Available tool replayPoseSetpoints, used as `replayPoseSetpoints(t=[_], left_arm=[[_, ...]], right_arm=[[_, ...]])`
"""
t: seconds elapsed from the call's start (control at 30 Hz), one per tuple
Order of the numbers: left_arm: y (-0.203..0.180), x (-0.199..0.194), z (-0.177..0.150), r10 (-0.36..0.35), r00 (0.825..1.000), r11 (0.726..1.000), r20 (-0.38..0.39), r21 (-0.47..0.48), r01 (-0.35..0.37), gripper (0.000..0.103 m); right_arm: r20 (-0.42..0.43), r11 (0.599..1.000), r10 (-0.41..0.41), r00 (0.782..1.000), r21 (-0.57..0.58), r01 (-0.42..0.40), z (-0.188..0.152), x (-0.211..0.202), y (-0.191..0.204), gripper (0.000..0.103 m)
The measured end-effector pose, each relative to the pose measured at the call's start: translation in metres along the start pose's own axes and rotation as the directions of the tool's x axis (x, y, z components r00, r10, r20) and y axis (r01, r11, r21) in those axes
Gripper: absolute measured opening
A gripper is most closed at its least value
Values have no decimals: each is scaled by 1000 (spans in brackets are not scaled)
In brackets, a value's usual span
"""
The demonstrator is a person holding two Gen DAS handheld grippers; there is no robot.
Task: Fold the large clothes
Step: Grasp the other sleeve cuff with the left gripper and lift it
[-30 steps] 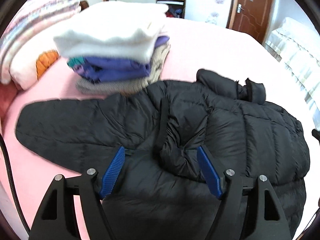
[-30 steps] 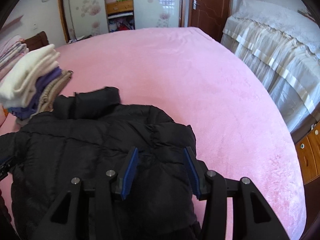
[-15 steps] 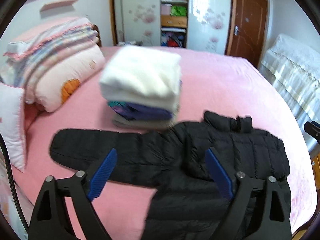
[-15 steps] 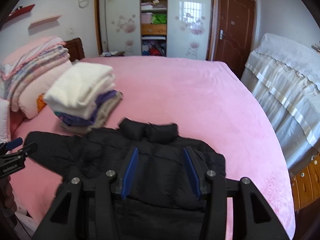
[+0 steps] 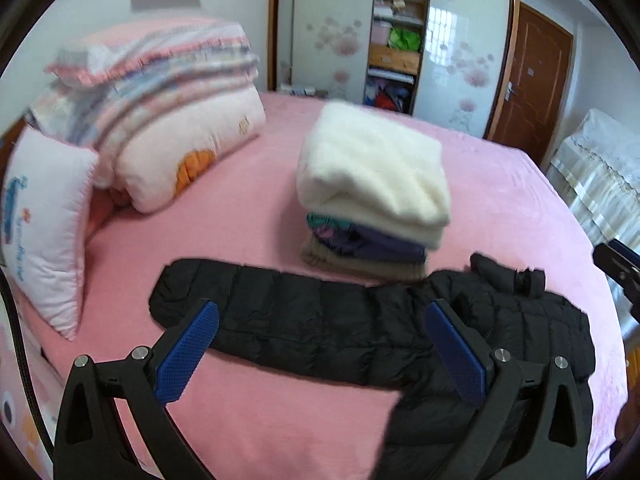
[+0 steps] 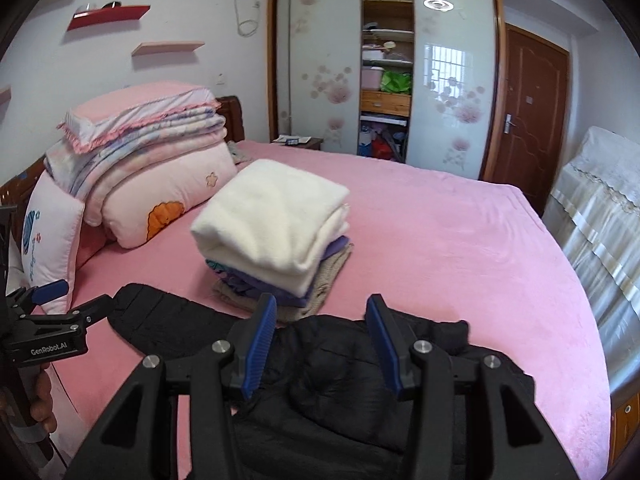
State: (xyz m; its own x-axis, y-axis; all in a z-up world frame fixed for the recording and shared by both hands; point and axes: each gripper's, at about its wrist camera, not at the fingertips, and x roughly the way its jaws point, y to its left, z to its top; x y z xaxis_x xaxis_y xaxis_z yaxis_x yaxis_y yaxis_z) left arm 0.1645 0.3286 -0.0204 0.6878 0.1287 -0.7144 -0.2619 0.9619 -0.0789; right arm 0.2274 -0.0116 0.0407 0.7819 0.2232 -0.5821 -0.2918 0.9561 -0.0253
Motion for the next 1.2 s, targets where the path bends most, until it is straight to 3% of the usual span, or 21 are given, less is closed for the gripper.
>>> replayPoseSetpoints(t=[0.27,0.43,0.53,0.7,0.8,1.0,1.13,1.2], left_arm=[[88,96,-11,-21,988,988,-155,-154,-3,103],[134,153,-24,-19,968,974,-251,-223,-38,101],[161,179,-34,-52,955,951,-291,-305,-41,101],[194,219,-58,-104,918,894,-383,-440,-82,98],[205,236,-68,-127,897,872,-424,-479,-103,95],[213,255,-80,-152,877,843,-455,-523,-125,95],[219,263,-82,-158,881,826,-445,-549,-129,95],[218,265,-80,-138,894,824,-426,-550,-135,95]], right_arm=[[-68,999,-2,998,-43,-1,-21,77,51,47],[-132,999,19,991,-23,-23,-27,125,77,47],[-168,999,43,985,-11,-45,-30,153,96,47],[-209,997,53,976,-45,-64,-37,187,130,47],[-232,996,50,972,-61,-66,-42,203,146,47],[-284,994,62,957,-65,-84,-48,224,166,47],[-301,992,76,951,-72,-102,-51,228,175,47],[-305,991,76,949,-83,-106,-54,227,177,47]])
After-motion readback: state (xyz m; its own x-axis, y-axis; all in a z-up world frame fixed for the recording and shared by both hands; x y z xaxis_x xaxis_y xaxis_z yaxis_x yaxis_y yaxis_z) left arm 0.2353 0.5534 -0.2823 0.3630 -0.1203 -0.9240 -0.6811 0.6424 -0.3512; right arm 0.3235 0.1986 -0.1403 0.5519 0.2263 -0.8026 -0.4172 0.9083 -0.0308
